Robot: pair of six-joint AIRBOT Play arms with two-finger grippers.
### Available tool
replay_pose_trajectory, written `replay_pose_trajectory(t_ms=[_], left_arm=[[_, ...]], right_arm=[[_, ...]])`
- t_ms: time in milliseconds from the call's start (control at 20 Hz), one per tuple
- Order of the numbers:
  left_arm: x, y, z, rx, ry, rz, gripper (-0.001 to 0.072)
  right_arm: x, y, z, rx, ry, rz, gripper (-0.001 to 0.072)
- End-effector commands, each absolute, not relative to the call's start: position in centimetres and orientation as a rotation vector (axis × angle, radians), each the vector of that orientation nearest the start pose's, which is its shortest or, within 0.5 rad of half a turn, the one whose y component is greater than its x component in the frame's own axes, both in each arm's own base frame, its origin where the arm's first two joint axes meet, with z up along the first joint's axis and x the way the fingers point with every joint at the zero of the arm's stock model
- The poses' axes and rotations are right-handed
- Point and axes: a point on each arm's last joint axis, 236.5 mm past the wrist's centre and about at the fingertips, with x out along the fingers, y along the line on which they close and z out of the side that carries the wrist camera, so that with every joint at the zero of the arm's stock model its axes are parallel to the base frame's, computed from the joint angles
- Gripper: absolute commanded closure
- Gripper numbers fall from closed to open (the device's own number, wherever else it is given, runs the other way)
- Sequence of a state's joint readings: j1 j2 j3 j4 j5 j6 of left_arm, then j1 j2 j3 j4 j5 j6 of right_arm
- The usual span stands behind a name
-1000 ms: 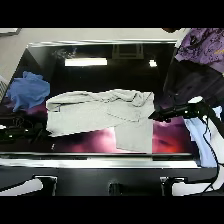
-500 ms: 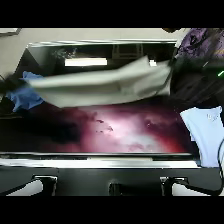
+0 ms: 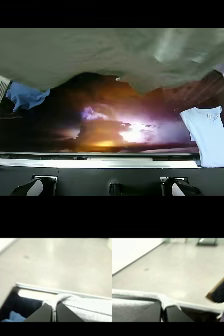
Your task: Fold the clothes and pants, and hang the long-sleeved shirts on hangers.
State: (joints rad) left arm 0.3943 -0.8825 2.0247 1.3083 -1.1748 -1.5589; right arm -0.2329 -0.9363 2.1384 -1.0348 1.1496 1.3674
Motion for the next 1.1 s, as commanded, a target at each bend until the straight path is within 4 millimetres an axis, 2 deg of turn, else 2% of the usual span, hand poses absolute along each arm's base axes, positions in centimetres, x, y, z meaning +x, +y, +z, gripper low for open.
replay_pose_trajectory(t_ms=[0,100,150,250,350,450,550,700,850,950,1050], left_arm=[[17.9,7.0,53.7,-0.087,-0.109,0.374,0.0692],[16.1,7.1,53.9,-0.098,-0.126,0.401,0.0692],[16.1,7.0,53.6,-0.102,-0.115,0.398,0.0692],[18.3,7.0,51.9,-0.125,-0.039,0.369,0.0691],[23.1,5.8,48.2,-0.139,0.114,0.253,0.0690],[29.1,4.8,42.9,-0.204,0.297,0.120,0.0690],[34.8,5.1,36.6,-0.288,0.469,0.048,0.0691],[43.0,5.8,25.2,-0.300,0.720,-0.023,0.0692],[50.3,5.0,14.4,-0.298,0.873,-0.072,0.0691],[53.7,5.0,8.6,-0.306,0.916,-0.058,0.0692],[56.4,5.6,3.7,-0.313,0.923,-0.027,0.0692]], right_arm=[[17.3,4.1,59.4,-0.034,-0.266,0.116,0.0685],[16.2,4.3,59.7,-0.009,-0.285,0.119,0.0685],[16.6,4.3,59.4,-0.004,-0.268,0.121,0.0685],[19.2,3.9,57.6,0.027,-0.178,0.129,0.0685],[23.6,3.9,54.0,0.068,-0.015,0.169,0.0685],[29.0,4.0,48.4,0.165,0.213,0.223,0.0685],[34.7,4.0,40.8,0.263,0.464,0.271,0.0685],[42.0,3.3,27.4,0.337,0.798,0.281,0.0685],[47.8,4.0,14.5,0.344,1.010,0.254,0.0685],[51.3,4.0,8.6,0.334,1.055,0.205,0.0685],[54.8,4.2,4.6,0.355,1.021,0.168,0.0685]])
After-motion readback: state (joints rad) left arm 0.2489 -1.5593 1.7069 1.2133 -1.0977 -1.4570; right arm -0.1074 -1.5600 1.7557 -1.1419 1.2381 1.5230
